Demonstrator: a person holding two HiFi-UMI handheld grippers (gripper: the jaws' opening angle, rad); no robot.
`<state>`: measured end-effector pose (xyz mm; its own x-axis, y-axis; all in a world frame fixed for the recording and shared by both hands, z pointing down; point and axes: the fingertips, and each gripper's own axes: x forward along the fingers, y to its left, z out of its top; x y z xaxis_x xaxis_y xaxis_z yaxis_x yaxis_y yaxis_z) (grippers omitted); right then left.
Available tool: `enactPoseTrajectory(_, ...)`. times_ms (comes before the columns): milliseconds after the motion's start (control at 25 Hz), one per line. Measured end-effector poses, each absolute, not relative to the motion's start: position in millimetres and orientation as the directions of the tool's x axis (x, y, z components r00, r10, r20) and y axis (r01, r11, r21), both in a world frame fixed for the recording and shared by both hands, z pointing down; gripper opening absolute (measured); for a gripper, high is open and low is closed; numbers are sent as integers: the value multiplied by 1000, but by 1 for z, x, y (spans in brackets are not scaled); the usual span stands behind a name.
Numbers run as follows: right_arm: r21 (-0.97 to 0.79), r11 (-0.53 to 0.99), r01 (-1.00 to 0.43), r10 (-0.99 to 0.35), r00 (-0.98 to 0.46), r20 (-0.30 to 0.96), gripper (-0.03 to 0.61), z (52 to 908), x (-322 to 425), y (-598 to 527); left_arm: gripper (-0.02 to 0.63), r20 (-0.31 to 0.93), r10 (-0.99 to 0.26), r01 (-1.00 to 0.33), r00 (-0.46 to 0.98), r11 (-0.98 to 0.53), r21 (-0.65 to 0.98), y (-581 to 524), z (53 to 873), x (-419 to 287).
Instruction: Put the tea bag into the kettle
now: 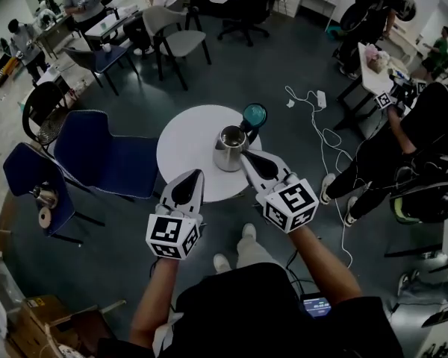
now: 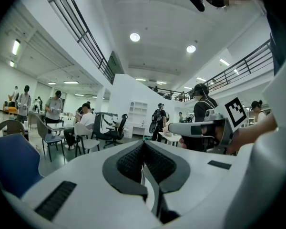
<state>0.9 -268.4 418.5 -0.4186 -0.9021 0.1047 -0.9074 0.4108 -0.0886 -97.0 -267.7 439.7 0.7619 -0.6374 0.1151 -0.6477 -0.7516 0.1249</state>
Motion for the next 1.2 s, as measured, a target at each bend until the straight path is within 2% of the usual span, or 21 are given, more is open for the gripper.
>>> enactPoseTrajectory(440,-93,405,-910,-905,-413,101,20,419,-5,-254,15,99,-628,-636,772,-764,107,-255,433,-97)
enactPoseTrajectory(1200,-96,399,-912,-908,-408,93,20,399,40,-184,15,57,-614,-617,787,-781,102,-185,398,-47)
